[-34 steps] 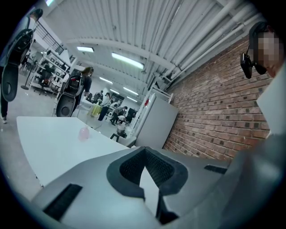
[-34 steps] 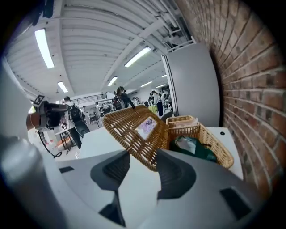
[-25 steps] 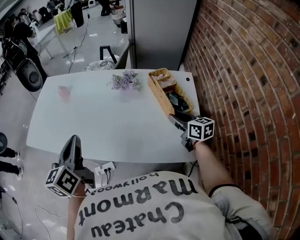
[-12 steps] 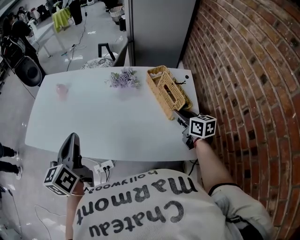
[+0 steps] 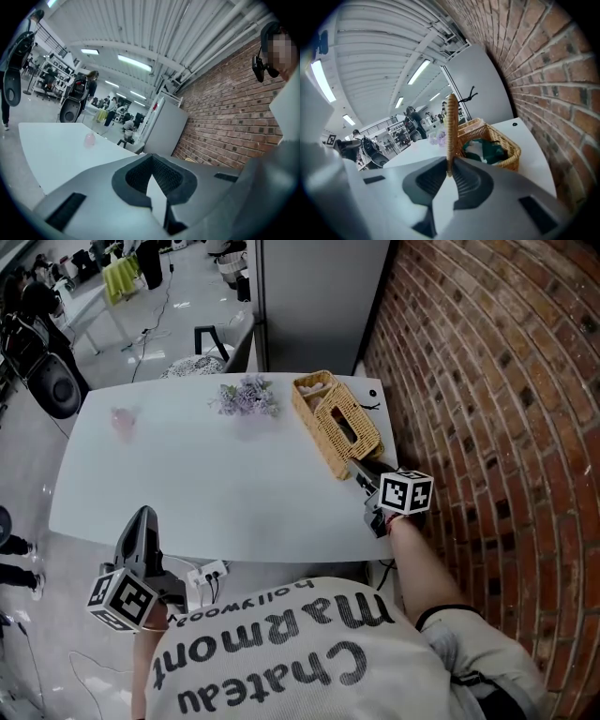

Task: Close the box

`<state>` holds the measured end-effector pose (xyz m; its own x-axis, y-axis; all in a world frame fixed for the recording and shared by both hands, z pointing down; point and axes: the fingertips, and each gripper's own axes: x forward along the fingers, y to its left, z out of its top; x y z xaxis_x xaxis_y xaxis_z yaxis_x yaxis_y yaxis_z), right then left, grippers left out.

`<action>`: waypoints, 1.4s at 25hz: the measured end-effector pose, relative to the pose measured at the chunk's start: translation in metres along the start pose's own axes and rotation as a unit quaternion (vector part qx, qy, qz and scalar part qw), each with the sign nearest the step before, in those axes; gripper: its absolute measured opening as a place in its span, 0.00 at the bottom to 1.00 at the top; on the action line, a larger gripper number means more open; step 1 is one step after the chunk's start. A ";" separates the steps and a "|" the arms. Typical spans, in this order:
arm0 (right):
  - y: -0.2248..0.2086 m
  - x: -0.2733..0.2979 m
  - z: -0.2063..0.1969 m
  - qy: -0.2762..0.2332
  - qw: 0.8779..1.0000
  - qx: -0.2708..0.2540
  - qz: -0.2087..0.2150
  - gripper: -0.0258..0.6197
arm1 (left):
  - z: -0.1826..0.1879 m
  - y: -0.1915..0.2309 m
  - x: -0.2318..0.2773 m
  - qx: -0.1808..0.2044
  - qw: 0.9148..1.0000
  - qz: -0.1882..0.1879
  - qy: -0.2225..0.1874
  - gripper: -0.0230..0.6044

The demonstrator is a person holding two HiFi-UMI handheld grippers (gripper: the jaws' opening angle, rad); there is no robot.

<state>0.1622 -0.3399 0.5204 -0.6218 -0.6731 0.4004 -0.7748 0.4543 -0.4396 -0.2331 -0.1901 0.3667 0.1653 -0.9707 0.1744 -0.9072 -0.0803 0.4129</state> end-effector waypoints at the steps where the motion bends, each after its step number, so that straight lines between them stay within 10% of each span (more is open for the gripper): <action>1: -0.001 0.000 0.000 -0.001 1.000 0.005 -0.001 0.11 | 0.000 0.000 0.000 0.000 1.000 0.000 -0.001 0.04; 35: -0.021 -0.005 0.001 -0.012 0.988 -0.014 -0.152 0.25 | -0.004 0.004 0.000 -0.011 1.000 0.015 0.007 0.04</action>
<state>0.1815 -0.3471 0.5270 -0.3580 -0.7944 0.4907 -0.9282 0.2456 -0.2796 -0.2357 -0.1895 0.3718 0.1442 -0.9694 0.1986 -0.9028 -0.0467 0.4276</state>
